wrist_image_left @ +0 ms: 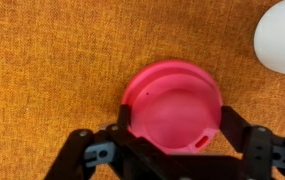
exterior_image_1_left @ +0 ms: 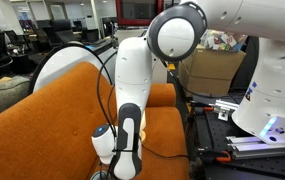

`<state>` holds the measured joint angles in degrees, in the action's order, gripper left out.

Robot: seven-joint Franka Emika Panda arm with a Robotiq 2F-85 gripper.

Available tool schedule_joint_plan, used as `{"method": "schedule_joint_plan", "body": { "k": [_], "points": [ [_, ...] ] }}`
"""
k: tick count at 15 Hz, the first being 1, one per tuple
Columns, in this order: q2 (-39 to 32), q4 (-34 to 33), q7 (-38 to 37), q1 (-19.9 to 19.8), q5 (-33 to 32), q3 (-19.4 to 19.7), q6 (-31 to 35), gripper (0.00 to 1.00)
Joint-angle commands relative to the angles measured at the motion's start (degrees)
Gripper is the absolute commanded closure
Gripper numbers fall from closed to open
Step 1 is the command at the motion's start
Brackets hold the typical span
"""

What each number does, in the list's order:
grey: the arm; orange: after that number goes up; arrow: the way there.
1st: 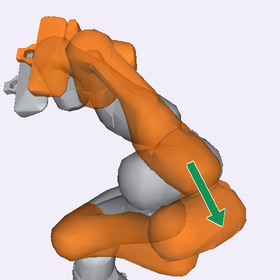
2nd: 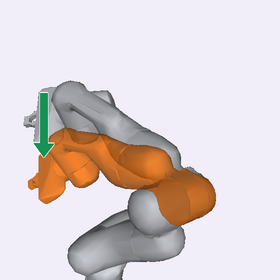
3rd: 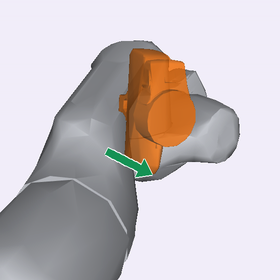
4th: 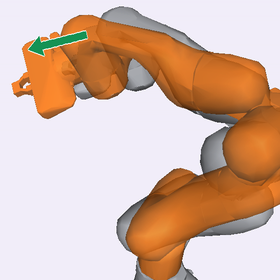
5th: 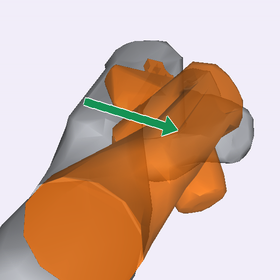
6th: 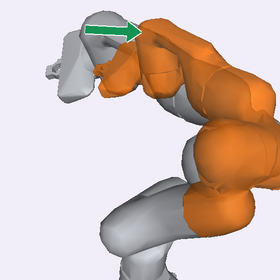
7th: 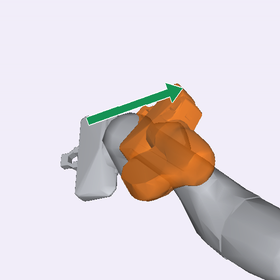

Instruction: Put the red lid on the white and blue cup

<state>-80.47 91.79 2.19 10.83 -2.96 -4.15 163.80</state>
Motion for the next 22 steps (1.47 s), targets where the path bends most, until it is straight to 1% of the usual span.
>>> {"method": "schedule_joint_plan", "body": {
  "k": [1,7,11,16,22],
  "points": [
    [-0.18,-0.49,0.47,-1.39,-0.19,-0.68,-0.62,0.36],
    [3.13,4.23,-0.25,-1.54,-0.05,-0.46,3.14,0.36],
    [6.04,8.85,-0.41,-1.58,0.01,-0.54,7.92,0.36],
    [10.18,15.04,-1.71,-1.24,0.60,0.55,12.50,0.36],
    [13.90,20.50,-3.24,-0.71,0.97,1.61,16.33,0.36]
  ]
}}
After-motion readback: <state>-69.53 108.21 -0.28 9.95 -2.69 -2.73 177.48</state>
